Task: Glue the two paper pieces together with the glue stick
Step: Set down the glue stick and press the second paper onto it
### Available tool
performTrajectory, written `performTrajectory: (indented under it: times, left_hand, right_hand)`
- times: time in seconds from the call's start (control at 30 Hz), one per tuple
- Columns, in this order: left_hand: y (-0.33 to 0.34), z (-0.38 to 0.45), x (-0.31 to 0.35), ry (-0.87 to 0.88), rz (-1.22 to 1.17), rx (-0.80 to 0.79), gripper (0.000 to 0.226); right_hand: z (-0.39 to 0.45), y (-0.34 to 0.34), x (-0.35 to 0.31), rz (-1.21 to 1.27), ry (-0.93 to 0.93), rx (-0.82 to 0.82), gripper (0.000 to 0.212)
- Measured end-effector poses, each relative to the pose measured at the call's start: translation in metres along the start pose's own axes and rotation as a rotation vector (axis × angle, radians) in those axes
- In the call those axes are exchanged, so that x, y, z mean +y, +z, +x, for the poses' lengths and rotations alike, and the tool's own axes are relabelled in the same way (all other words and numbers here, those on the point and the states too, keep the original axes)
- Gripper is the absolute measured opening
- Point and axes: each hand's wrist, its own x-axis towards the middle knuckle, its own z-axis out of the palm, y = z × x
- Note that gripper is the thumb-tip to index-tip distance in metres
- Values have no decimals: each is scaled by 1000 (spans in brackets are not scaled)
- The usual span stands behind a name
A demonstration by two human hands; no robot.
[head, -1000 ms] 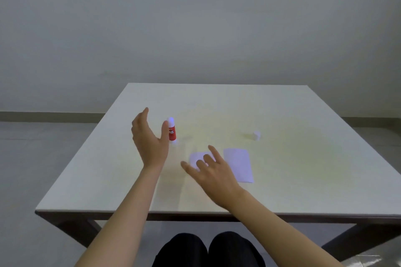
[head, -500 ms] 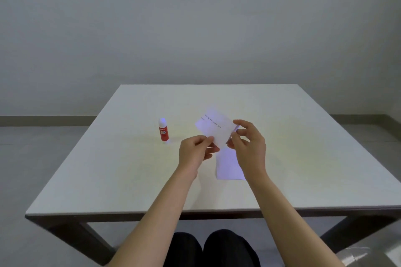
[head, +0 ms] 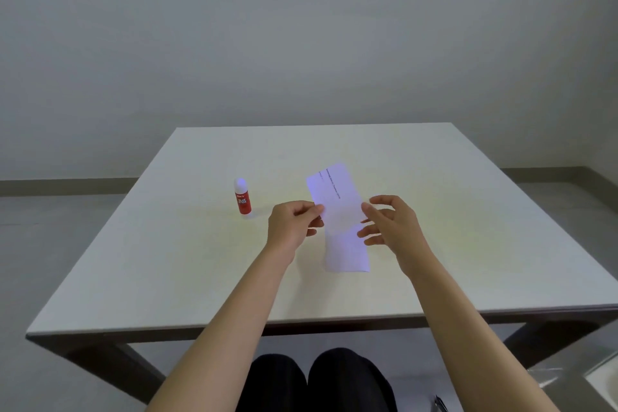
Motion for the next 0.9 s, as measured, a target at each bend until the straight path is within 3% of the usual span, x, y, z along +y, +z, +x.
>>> performTrajectory:
  times: [0.13, 0.43, 0.9]
  left_hand:
    - [3, 2, -4, 7, 144, -70, 9]
    - [9, 4, -26, 40, 381, -6, 14]
    - [7, 6, -32, 20, 432, -40, 11]
  right_hand:
    - [12, -9, 4, -133, 45, -2, 7]
    - [10, -12, 32, -223, 194, -32, 18]
    - [7, -12, 32, -414, 191, -96, 24]
